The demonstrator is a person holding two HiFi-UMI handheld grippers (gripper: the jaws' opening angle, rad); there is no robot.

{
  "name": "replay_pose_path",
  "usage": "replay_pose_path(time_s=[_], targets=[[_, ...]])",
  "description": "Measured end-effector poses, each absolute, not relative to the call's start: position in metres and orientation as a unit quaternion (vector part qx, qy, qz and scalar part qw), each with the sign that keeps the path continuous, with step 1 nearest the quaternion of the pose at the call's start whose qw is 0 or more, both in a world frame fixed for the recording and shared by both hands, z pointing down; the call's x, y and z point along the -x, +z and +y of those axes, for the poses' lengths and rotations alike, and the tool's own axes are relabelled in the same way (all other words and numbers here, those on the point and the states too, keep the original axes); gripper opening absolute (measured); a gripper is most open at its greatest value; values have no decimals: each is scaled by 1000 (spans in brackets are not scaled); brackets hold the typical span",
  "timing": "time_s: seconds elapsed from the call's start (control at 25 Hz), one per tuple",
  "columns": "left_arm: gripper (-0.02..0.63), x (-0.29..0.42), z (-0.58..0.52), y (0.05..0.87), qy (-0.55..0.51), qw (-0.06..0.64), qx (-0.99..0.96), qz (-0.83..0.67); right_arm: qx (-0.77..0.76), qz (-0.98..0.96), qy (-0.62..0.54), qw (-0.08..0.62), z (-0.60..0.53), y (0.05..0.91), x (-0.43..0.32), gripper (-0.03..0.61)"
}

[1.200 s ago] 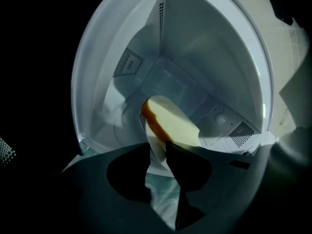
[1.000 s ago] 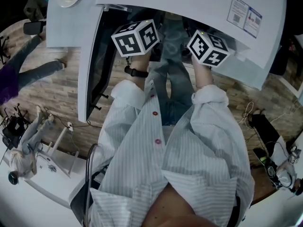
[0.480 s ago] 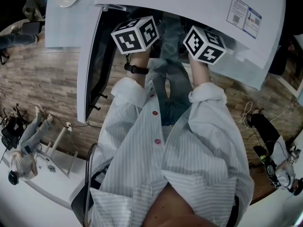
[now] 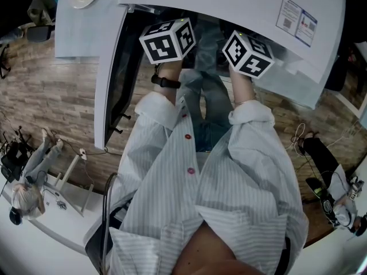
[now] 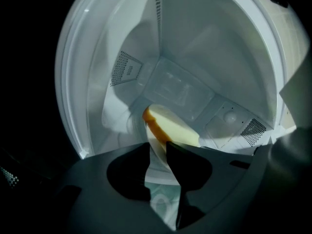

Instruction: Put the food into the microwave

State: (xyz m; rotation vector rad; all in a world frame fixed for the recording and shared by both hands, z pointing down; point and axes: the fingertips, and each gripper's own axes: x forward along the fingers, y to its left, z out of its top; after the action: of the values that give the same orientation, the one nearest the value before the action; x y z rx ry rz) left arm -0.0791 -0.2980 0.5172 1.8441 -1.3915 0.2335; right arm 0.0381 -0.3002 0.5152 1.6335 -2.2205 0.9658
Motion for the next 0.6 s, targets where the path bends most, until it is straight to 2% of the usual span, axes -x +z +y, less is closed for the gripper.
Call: replay_pose_path(time_s=[0.6], targets=[[106,91,-291,515,93,375,-729,-565,-558,-756,326,103,-290,514,-38,192]])
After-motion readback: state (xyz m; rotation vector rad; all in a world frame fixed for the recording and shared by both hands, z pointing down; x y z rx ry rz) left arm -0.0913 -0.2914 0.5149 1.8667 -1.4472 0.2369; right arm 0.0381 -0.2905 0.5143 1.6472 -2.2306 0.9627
